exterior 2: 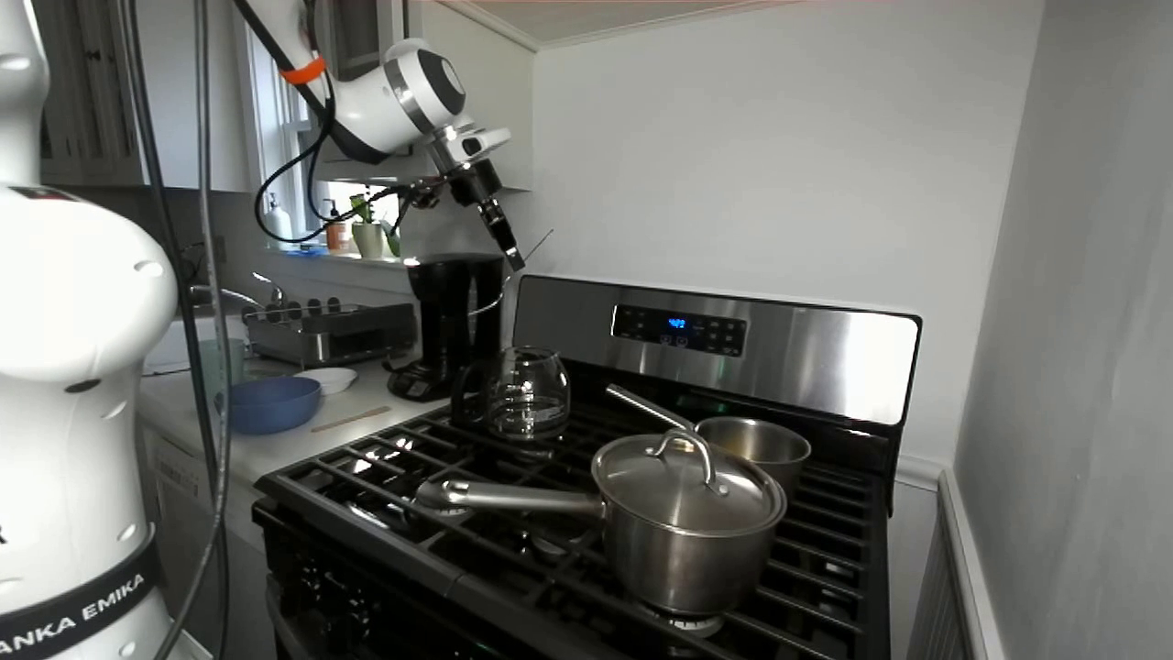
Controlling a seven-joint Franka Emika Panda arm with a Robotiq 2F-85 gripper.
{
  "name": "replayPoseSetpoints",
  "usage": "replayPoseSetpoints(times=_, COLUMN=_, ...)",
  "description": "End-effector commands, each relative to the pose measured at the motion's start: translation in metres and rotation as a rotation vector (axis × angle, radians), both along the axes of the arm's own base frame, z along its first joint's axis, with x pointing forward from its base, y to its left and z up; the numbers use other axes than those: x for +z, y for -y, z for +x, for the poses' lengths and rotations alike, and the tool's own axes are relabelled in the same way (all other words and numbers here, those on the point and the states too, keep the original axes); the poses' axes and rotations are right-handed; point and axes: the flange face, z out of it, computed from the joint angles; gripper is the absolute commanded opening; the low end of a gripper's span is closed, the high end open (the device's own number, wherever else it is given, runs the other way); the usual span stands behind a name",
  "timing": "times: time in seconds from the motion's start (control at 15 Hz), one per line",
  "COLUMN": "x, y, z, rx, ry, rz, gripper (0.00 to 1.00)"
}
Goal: Pick up the fork on the counter and use it to stir the contents of the pot on the top right stove plate
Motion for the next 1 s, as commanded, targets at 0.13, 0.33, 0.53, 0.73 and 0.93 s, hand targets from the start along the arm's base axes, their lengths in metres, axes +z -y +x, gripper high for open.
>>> replayPoseSetpoints(times=0.13, x=0.054, y=0.097, z=0.008, rx=-0.219, ry=0.133, rz=-0.062, gripper=0.04)
replayPoseSetpoints(times=0.33, x=0.062, y=0.166, z=0.009, rx=-0.369, ry=0.174, rz=-0.094, gripper=0.04)
replayPoseSetpoints(times=0.53, x=0.053, y=0.217, z=-0.004, rx=-0.512, ry=0.197, rz=-0.167, gripper=0.04)
replayPoseSetpoints(times=0.73, x=0.037, y=0.251, z=-0.009, rx=-0.653, ry=0.238, rz=-0.235, gripper=0.03)
replayPoseSetpoints(times=0.93, x=0.015, y=0.275, z=-0.009, rx=-0.783, ry=0.289, rz=-0.315, gripper=0.04)
